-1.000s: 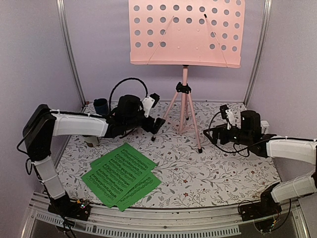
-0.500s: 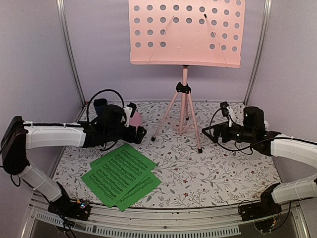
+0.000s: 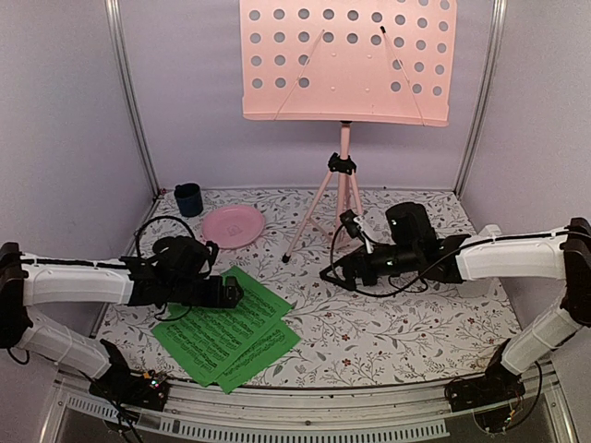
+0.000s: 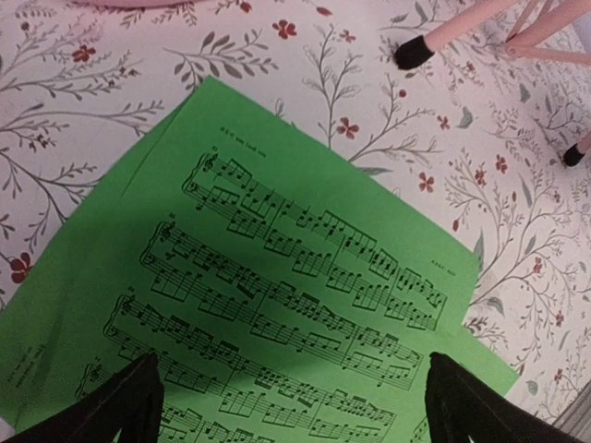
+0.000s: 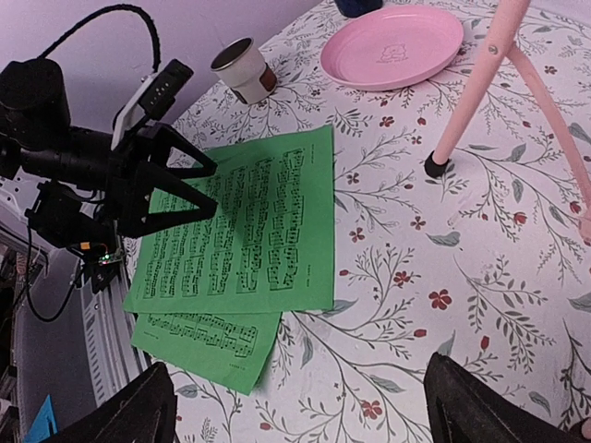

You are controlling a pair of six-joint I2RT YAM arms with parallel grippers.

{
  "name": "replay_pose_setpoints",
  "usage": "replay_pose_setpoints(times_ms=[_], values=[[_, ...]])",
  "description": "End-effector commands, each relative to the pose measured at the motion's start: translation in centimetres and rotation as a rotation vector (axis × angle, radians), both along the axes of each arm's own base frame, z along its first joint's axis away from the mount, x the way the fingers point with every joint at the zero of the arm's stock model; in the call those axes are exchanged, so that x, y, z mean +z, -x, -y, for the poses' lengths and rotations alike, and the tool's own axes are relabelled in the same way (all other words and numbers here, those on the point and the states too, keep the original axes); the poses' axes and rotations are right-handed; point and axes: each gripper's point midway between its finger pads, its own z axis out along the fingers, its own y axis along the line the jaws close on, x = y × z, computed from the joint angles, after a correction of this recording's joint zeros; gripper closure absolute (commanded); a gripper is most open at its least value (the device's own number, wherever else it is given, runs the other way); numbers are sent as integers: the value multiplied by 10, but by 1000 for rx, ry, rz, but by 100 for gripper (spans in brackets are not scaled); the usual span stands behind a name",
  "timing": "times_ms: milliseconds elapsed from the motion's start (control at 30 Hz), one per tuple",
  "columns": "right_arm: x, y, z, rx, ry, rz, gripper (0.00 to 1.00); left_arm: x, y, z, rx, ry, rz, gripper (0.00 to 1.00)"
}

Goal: Set up the instrument practice props

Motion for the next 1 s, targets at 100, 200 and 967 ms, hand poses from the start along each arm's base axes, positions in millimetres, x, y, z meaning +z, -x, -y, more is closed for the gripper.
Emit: replay_pose_setpoints(times_ms=[100,200,967], values=[[2,-7,-31,41,-11,9,8,-31,6,11,-59,-79,-76,1],[2,-6,-28,32,-9,9,8,-41,4,12,-76,-164,-89,1],[-1,0,12,-1,24,28,8,-24,16,134,-721,-274,165,2]])
